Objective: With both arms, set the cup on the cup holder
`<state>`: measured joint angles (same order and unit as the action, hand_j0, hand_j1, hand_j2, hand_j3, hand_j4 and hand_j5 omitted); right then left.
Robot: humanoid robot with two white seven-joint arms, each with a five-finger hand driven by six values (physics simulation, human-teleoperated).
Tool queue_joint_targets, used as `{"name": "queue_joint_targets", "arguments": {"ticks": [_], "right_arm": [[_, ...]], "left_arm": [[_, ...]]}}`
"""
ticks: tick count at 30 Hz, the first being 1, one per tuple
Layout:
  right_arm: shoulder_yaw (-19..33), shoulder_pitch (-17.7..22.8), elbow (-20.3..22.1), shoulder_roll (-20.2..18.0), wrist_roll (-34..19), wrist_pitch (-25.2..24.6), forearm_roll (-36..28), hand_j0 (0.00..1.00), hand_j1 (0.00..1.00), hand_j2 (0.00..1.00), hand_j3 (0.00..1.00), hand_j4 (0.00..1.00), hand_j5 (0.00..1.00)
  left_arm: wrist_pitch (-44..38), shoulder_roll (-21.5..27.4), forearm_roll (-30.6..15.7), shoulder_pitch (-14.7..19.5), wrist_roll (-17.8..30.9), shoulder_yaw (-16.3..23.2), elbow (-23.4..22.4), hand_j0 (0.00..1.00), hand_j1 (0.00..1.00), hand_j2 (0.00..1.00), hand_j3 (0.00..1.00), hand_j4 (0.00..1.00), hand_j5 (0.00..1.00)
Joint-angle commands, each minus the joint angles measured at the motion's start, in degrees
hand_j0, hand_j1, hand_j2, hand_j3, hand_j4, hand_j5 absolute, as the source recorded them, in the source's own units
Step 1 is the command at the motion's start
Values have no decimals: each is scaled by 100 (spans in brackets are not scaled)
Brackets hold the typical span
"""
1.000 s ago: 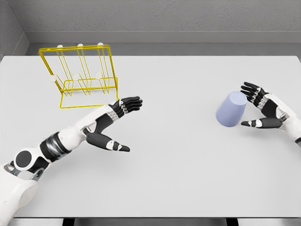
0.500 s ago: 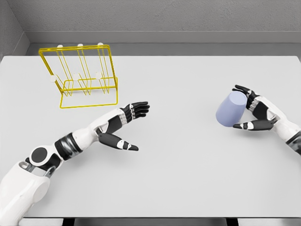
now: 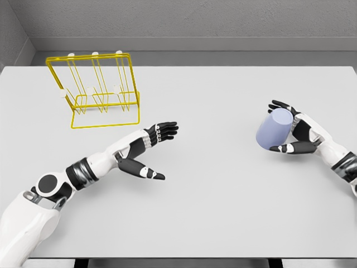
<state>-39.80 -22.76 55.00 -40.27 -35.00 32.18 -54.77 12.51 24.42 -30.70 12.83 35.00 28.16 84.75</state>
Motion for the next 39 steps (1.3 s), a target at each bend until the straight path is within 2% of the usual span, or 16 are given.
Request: {"name": "queue_joint_targets", "arguments": {"ticks": [1, 11, 13, 21, 33, 39], "right_arm": [[8, 0, 2, 1, 0, -10, -34, 100, 100, 100, 100, 100, 100], [17, -53, -25, 81, 0, -19, 124, 99, 99, 99, 99, 99, 99], [17, -53, -25, 81, 0, -19, 124, 86, 86, 86, 86, 86, 86], [8, -97, -148, 160, 0, -36, 142, 65, 65, 65, 65, 65, 65], [25, -263, -95, 81, 0, 43, 247, 62, 62, 62, 62, 62, 62], [25, -466, 151, 63, 0, 52, 247, 62, 62, 62, 62, 62, 62]], "left_arm": [[-3, 1, -33, 0, 0, -12, -3, 100, 100, 100, 100, 100, 100], [6, 1, -33, -9, 0, -21, -3, 100, 100, 100, 100, 100, 100], [6, 10, -33, -9, 0, -21, -3, 100, 100, 100, 100, 100, 100], [6, 1, -33, -9, 0, -12, -3, 100, 100, 100, 100, 100, 100], [24, 142, -42, -44, 0, -29, 6, 100, 100, 100, 100, 100, 100], [15, 274, -7, -35, 0, -38, 6, 100, 100, 100, 100, 100, 100]]}}
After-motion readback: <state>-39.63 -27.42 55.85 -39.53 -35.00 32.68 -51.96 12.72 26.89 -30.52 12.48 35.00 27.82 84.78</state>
